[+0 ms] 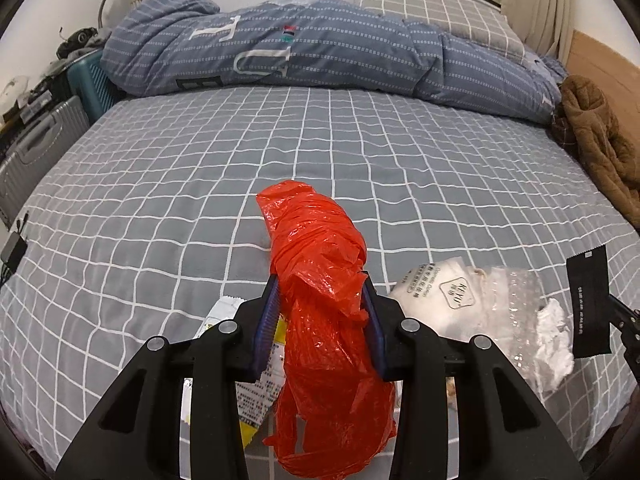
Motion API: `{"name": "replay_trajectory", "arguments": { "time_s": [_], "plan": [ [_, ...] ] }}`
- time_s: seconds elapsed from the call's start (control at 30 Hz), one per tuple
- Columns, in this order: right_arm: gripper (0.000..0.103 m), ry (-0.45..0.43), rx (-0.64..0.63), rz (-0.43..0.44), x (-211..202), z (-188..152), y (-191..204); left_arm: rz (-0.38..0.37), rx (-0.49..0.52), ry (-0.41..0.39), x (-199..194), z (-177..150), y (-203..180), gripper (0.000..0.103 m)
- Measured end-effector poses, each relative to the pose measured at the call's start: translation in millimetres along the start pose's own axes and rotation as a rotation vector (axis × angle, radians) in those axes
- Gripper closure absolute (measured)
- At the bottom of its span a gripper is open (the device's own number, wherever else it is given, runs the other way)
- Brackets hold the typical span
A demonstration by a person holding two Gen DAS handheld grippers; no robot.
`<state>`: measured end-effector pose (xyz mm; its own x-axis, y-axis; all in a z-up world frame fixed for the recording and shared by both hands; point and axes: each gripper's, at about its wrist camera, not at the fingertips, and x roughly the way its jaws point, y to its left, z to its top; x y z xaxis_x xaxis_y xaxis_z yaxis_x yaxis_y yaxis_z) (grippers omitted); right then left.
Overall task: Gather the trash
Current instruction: 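Carry the red bag and black packet toward the black trash bin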
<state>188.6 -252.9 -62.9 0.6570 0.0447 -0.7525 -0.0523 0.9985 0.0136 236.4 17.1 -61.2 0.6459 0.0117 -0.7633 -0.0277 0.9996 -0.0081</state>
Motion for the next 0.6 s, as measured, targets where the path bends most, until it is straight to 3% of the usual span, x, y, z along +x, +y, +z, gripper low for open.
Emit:
{"name": "replay_trajectory", "arguments": {
  "time_s": [0.6],
  "plan": [
    [0.101, -0.089, -0.021, 0.018, -64.8, -13.3, 10.4, -0.038, 0.002, -0.037, -64.4, -31.4, -7.9, 0.066]
  ]
}}
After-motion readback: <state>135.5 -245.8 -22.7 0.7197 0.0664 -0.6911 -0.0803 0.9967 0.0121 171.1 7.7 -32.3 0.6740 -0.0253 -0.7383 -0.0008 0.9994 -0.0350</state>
